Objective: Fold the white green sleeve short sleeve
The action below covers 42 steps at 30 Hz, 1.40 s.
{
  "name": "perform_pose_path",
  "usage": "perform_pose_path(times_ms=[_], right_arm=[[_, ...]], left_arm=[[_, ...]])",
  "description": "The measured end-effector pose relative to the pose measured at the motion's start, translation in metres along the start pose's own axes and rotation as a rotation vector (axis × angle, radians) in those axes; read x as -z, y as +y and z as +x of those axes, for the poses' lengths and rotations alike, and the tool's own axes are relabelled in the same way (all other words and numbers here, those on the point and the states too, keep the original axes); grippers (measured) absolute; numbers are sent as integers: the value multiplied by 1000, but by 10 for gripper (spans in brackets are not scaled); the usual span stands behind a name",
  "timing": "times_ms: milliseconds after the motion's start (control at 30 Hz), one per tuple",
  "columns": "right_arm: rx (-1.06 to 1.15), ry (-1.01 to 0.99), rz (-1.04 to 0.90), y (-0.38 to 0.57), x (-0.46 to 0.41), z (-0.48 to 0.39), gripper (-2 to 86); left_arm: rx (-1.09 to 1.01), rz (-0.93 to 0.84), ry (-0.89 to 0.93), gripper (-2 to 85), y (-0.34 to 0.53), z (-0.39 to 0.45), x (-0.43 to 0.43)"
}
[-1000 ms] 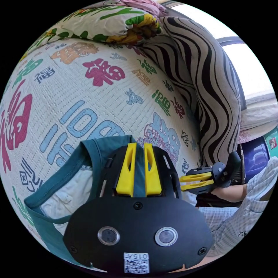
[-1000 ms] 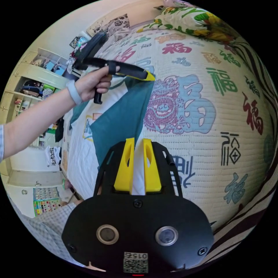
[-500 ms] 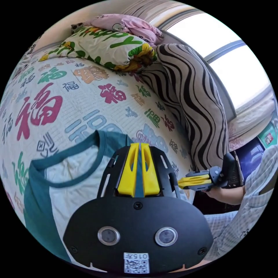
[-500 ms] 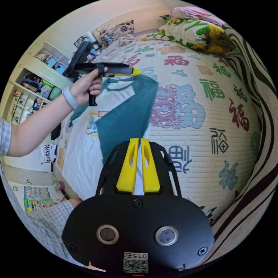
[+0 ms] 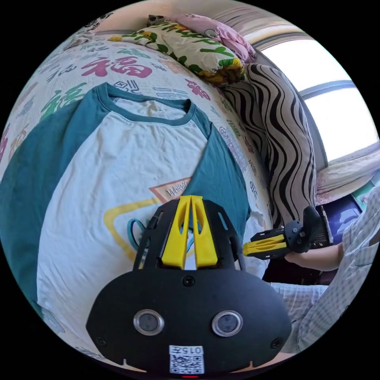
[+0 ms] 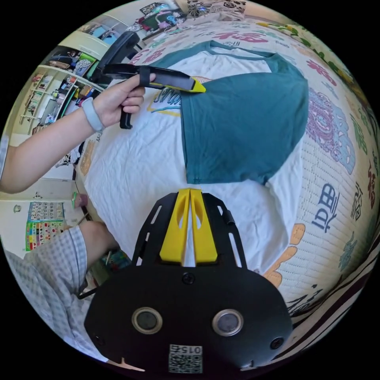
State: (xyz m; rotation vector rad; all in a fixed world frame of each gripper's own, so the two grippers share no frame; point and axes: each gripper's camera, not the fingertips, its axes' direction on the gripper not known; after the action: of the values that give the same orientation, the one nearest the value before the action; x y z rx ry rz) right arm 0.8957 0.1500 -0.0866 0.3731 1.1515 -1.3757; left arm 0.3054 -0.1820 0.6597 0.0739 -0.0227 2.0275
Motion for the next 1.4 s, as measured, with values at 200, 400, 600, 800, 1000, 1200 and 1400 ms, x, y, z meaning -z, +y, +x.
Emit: perform_pose_path(times_ms=[200, 400, 600, 800, 1000, 1200, 1400], right_arm=[[-5, -47, 66, -35, 19, -25, -2], [125, -31, 159, -153, 29, -84, 15], [299, -65, 107, -325, -30, -170, 44], [311, -57, -105, -465, -118, -244, 63], [349, 114, -246, -541, -195, -295, 72], [359, 261, -333, -576, -243, -302, 11], [340, 164, -262, -584, -222, -281, -9]], left_arm=[[181, 247, 61, -5, 77, -31, 108], [481, 428, -109, 15, 213, -70, 235], [661, 513, -107, 58, 288, -127, 306], [656, 513, -66, 64, 300, -154, 323], [626, 480, -40, 59, 304, -163, 336], [621, 469, -12, 6, 315, -166, 350], [579, 511, -34, -7, 318, -147, 374]])
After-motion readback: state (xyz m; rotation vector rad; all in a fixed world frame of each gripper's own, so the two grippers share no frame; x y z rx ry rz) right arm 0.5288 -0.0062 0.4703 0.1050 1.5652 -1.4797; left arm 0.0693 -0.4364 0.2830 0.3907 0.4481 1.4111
